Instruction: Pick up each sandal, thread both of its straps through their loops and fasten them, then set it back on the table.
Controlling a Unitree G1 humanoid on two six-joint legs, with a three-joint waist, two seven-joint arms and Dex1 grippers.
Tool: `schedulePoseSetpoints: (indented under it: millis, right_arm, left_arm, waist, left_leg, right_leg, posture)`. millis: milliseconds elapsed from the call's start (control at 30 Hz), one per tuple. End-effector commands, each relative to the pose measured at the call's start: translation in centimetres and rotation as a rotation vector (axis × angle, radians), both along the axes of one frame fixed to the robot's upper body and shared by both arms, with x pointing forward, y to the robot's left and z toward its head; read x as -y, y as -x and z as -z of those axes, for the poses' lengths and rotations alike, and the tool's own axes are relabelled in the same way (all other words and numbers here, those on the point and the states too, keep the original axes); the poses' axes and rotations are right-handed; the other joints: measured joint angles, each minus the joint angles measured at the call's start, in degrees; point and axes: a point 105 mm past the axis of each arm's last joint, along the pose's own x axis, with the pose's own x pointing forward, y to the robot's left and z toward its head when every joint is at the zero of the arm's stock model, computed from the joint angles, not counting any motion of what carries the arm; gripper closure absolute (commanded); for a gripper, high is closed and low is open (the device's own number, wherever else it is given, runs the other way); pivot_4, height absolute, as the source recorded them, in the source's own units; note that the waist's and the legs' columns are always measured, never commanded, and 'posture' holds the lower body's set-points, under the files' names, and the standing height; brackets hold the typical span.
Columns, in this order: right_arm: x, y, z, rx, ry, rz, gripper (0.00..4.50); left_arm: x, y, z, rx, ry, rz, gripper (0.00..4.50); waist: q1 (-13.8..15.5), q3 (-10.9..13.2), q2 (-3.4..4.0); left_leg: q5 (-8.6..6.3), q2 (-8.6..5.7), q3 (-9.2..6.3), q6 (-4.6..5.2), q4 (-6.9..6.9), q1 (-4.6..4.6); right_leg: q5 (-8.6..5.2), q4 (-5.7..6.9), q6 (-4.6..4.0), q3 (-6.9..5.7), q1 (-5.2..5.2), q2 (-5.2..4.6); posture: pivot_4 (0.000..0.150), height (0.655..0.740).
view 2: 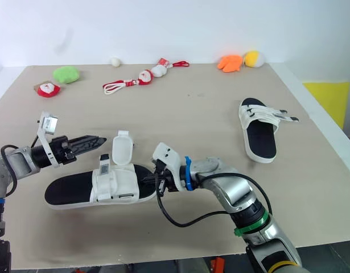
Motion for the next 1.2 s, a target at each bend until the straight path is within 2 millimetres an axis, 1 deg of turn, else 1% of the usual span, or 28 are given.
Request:
schedulePoseSetpoints:
  millis: [33, 167, 200, 333, 400, 433, 600, 767, 800, 833, 933, 967, 1000, 1067, 1100, 1133, 1200]
  right_arm:
    - [-0.5, 0.3, -0.6, 0.003, -0.031, -0.013, 4.5]
    - [-0.3, -0.1, 0.1, 0.017, 0.008, -0.004, 4.5]
    - [-0.1, -0.1, 0.3, 0.018, 0.016, -0.002, 4.5]
    - [0.1, -0.3, 0.4, 0.025, 0.024, -0.002, 4.5]
    - [0.3, -0.4, 0.5, 0.03, 0.03, -0.001, 4.5]
    - [0.3, -0.4, 0.5, 0.033, 0.031, 0.001, 4.5]
    - [0.4, -0.5, 0.5, 0.044, 0.034, 0.014, 4.5]
    - [0.6, -0.5, 0.5, 0.047, 0.035, 0.024, 4.5]
    - [0.6, -0.5, 0.5, 0.048, 0.035, 0.028, 4.5]
    - [0.7, -0.5, 0.5, 0.049, 0.035, 0.031, 4.5]
    - [0.7, -0.5, 0.5, 0.049, 0.034, 0.035, 4.5]
    - [0.7, -0.5, 0.5, 0.049, 0.034, 0.035, 4.5]
    - [0.7, -0.5, 0.5, 0.049, 0.033, 0.036, 4.5]
    - [0.6, -0.5, 0.5, 0.05, 0.033, 0.037, 4.5]
    - [0.6, -0.5, 0.5, 0.051, 0.032, 0.037, 4.5]
    - [0.6, -0.5, 0.5, 0.052, 0.032, 0.037, 4.5]
    - [0.7, -0.5, 0.6, 0.056, 0.037, 0.035, 4.5]
  left_arm:
    - [0.3, -0.1, 0.1, 0.144, -0.146, 0.03, 0.07]
    - [0.8, -1.3, 0.8, 0.291, -0.277, 0.022, 0.07]
    - [1.0, -1.9, 1.2, 0.344, -0.341, 0.023, 0.07]
    - [1.7, -3.2, 2.3, 0.415, -0.428, 0.059, 0.07]
    - [2.3, -3.7, 2.8, 0.422, -0.429, 0.089, 0.07]
    - [3.0, -4.0, 3.0, 0.42, -0.417, 0.109, 0.07]
    - [4.9, -5.3, 3.0, 0.408, -0.356, 0.158, 0.07]
    - [6.1, -5.9, 3.3, 0.399, -0.346, 0.199, 0.07]
    - [6.3, -5.9, 3.2, 0.397, -0.339, 0.208, 0.62]
    - [6.5, -6.0, 3.2, 0.398, -0.337, 0.217, 0.85]
    - [6.6, -5.9, 3.4, 0.398, -0.356, 0.24, 2.18]
    - [6.6, -5.9, 3.4, 0.399, -0.359, 0.243, 2.51]
    - [6.6, -5.9, 3.4, 0.405, -0.363, 0.244, 3.0]
    - [6.6, -5.9, 3.3, 0.42, -0.377, 0.248, 3.66]
    - [6.6, -6.0, 3.2, 0.445, -0.399, 0.246, 4.14]
    - [6.6, -6.0, 3.1, 0.463, -0.414, 0.244, 4.43]
    - [6.7, -6.0, 2.6, 0.564, -0.483, 0.241, 4.43]
  waist:
    - [0.1, 0.0, 0.02]
    - [0.2, 0.0, 0.01]
    - [0.3, 0.0, 0.02]
    - [0.6, 0.0, 0.01]
    - [0.8, 0.0, 0.01]
    - [0.8, 0.0, 0.01]
    - [1.0, 0.0, 0.02]
    - [1.0, 0.0, 0.02]
    - [1.1, 0.0, 0.02]
    - [1.1, 0.0, 0.02]
    - [1.0, 0.0, 0.02]
    - [1.1, 0.0, 0.02]
    - [1.1, 0.0, 0.02]
    - [1.1, 0.0, 0.02]
    - [1.1, 0.0, 0.02]
    - [1.1, 0.0, 0.02]
    - [1.1, 0.0, 0.02]
  left_leg:
    - [0.01, 0.0, 0.0, -0.01, 0.0, 0.0]
    - [0.02, -0.03, 0.0, -0.01, 0.04, 0.0]
    - [0.02, -0.02, 0.0, 0.0, 0.04, 0.0]
    - [0.04, -0.04, 0.0, 0.04, 0.11, 0.0]
    - [0.06, -0.04, 0.0, 0.06, 0.17, 0.0]
    - [0.06, -0.04, -0.01, 0.07, 0.2, 0.0]
    - [0.04, -0.07, -0.02, 0.12, 0.48, -0.04]
    - [0.04, -0.08, -0.03, 0.14, 0.58, -0.04]
    - [0.05, -0.08, -0.04, 0.15, 0.58, -0.05]
    - [0.05, -0.08, -0.05, 0.15, 0.58, -0.04]
    - [0.04, -0.09, -0.06, 0.16, 0.6, -0.05]
    - [0.04, -0.09, -0.06, 0.16, 0.59, -0.05]
    - [0.04, -0.09, -0.07, 0.16, 0.59, -0.05]
    - [0.04, -0.09, -0.07, 0.16, 0.6, -0.05]
    - [0.04, -0.1, -0.07, 0.16, 0.6, -0.05]
    - [0.04, -0.11, -0.08, 0.16, 0.61, -0.05]
    - [0.04, -0.11, -0.08, 0.16, 0.62, -0.05]
  right_leg:
    - [0.0, 0.0, 0.0, 0.0, 0.02, 0.0]
    - [0.02, 0.0, -0.02, 0.0, 0.03, -0.02]
    - [0.02, 0.0, -0.02, -0.01, 0.03, -0.01]
    - [0.07, 0.01, -0.07, -0.01, 0.08, -0.01]
    - [0.1, 0.03, -0.06, -0.02, 0.11, -0.01]
    - [0.12, 0.03, -0.05, -0.02, 0.12, -0.01]
    - [0.19, 0.07, -0.02, -0.02, 0.21, -0.01]
    - [0.25, 0.1, 0.06, -0.01, 0.25, 0.0]
    - [0.25, 0.1, 0.06, -0.02, 0.26, 0.0]
    - [0.25, 0.1, 0.06, -0.02, 0.27, 0.0]
    - [0.25, 0.1, 0.07, -0.02, 0.27, 0.0]
    - [0.24, 0.1, 0.07, -0.02, 0.28, 0.0]
    - [0.24, 0.1, 0.07, -0.02, 0.28, 0.0]
    - [0.24, 0.1, 0.07, -0.02, 0.29, -0.01]
    - [0.24, 0.1, 0.07, -0.02, 0.3, -0.01]
    - [0.24, 0.1, 0.07, -0.02, 0.31, -0.02]
    - [0.25, 0.1, 0.06, -0.03, 0.32, -0.02]
  posture:
    - [0.15, 0.74]
    - [0.15, 0.74]
    - [0.15, 0.74]
    - [0.15, 0.74]
    - [0.15, 0.74]
    - [0.15, 0.74]
    - [0.15, 0.74]
    - [0.15, 0.74]
    - [0.15, 0.74]
    - [0.15, 0.74]
    - [0.15, 0.74]
    - [0.15, 0.74]
    - [0.15, 0.74]
    - [0.15, 0.74]
    - [0.15, 0.74]
    - [0.15, 0.74]
    - [0.15, 0.74]
